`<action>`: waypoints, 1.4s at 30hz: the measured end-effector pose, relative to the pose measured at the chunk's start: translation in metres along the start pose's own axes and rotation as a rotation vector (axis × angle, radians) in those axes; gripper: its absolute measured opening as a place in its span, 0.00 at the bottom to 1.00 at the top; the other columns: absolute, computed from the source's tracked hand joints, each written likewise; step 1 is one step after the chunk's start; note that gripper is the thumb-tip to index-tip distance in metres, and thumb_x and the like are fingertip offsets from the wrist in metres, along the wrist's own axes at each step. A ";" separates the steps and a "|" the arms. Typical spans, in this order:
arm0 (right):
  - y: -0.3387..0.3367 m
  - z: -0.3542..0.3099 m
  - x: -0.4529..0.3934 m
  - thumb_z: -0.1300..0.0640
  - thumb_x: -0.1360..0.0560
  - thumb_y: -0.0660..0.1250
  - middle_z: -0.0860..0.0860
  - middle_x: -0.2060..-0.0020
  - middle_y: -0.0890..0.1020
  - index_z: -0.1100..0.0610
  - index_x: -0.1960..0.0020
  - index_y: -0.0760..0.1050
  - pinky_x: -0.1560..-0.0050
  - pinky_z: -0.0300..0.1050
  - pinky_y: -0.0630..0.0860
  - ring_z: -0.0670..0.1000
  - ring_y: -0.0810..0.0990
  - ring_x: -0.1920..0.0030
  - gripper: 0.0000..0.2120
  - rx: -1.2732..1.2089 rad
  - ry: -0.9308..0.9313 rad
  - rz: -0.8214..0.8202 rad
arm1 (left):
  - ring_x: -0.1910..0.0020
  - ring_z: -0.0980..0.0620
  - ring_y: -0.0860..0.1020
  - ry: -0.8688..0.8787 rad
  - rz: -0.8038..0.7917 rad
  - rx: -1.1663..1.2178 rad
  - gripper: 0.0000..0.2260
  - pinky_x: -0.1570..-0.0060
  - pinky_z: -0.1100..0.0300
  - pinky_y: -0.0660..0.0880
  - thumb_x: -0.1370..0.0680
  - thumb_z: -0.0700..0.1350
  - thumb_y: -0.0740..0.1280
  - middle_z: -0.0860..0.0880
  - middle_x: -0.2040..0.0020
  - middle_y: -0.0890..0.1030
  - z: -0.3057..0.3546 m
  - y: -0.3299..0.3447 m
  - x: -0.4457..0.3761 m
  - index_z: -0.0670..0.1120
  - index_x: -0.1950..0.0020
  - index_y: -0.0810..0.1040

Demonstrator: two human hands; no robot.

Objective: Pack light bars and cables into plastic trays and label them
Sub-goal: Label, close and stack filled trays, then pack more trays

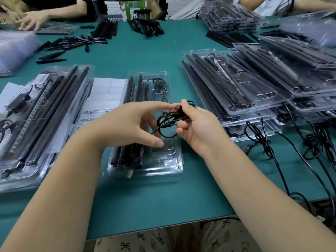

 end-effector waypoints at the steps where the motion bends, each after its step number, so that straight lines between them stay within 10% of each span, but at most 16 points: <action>1: -0.001 0.000 0.000 0.55 0.21 0.62 0.50 0.72 0.76 0.60 0.56 0.76 0.79 0.34 0.70 0.42 0.70 0.79 0.11 -0.007 0.013 0.012 | 0.68 0.62 0.76 -0.016 0.000 0.013 0.29 0.65 0.72 0.70 0.34 0.49 0.78 0.59 0.60 0.82 -0.003 -0.005 0.002 0.70 0.40 0.72; 6: -0.002 -0.001 0.001 0.56 0.21 0.62 0.46 0.74 0.78 0.61 0.58 0.76 0.79 0.35 0.68 0.43 0.68 0.78 0.10 0.095 0.036 -0.046 | 0.74 0.60 0.70 -0.056 0.279 -0.054 0.06 0.72 0.72 0.65 0.34 0.49 0.77 0.57 0.69 0.79 -0.016 -0.033 0.012 0.60 0.65 0.83; 13: 0.001 -0.004 0.002 0.55 0.21 0.63 0.47 0.68 0.80 0.58 0.50 0.80 0.75 0.36 0.71 0.44 0.71 0.74 0.09 0.371 -0.063 -0.180 | 0.77 0.63 0.71 -0.031 0.403 -0.108 0.15 0.77 0.74 0.64 0.23 0.43 0.63 0.68 0.73 0.77 0.000 -0.010 0.001 0.60 0.42 0.80; 18: 0.000 -0.005 0.001 0.56 0.21 0.63 0.51 0.69 0.78 0.62 0.51 0.78 0.73 0.39 0.74 0.45 0.72 0.75 0.10 0.311 -0.116 -0.064 | 0.46 0.64 0.77 0.031 0.288 0.006 0.13 0.40 0.61 0.73 0.21 0.53 0.63 0.59 0.44 0.82 0.008 0.011 -0.008 0.62 0.37 0.76; 23: 0.000 -0.002 0.001 0.55 0.20 0.61 0.54 0.65 0.79 0.65 0.50 0.77 0.69 0.40 0.77 0.44 0.76 0.73 0.13 0.282 -0.124 -0.030 | 0.38 0.69 0.71 0.029 0.133 0.122 0.21 0.35 0.66 0.65 0.19 0.42 0.62 0.69 0.42 0.75 0.005 0.018 -0.011 0.60 0.29 0.67; 27: -0.001 -0.002 0.000 0.55 0.19 0.59 0.55 0.63 0.81 0.64 0.49 0.75 0.69 0.40 0.77 0.44 0.75 0.75 0.12 0.211 -0.121 -0.010 | 0.46 0.68 0.78 0.079 0.166 0.175 0.24 0.43 0.71 0.72 0.24 0.38 0.68 0.69 0.50 0.80 0.008 0.014 -0.009 0.70 0.46 0.74; 36: -0.005 -0.007 0.000 0.45 0.21 0.58 0.47 0.65 0.73 0.53 0.58 0.69 0.63 0.41 0.68 0.45 0.71 0.66 0.13 0.600 -0.196 0.176 | 0.58 0.66 0.80 -0.029 0.345 0.094 0.19 0.56 0.75 0.71 0.30 0.47 0.75 0.64 0.63 0.82 0.014 0.025 -0.013 0.63 0.43 0.79; 42: -0.002 -0.008 -0.002 0.39 0.22 0.54 0.46 0.64 0.72 0.50 0.57 0.73 0.73 0.38 0.65 0.44 0.68 0.73 0.18 0.512 -0.104 0.190 | 0.63 0.52 0.84 -0.200 0.367 0.699 0.14 0.65 0.63 0.79 0.29 0.33 0.73 0.46 0.61 0.85 -0.001 0.024 -0.014 0.48 0.48 0.81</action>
Point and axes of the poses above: each hand's wrist, its own x-axis away from the middle knuckle, its own y-axis out of the palm, z = x × y, the point moved 4 cm from there along -x, towards the middle knuckle
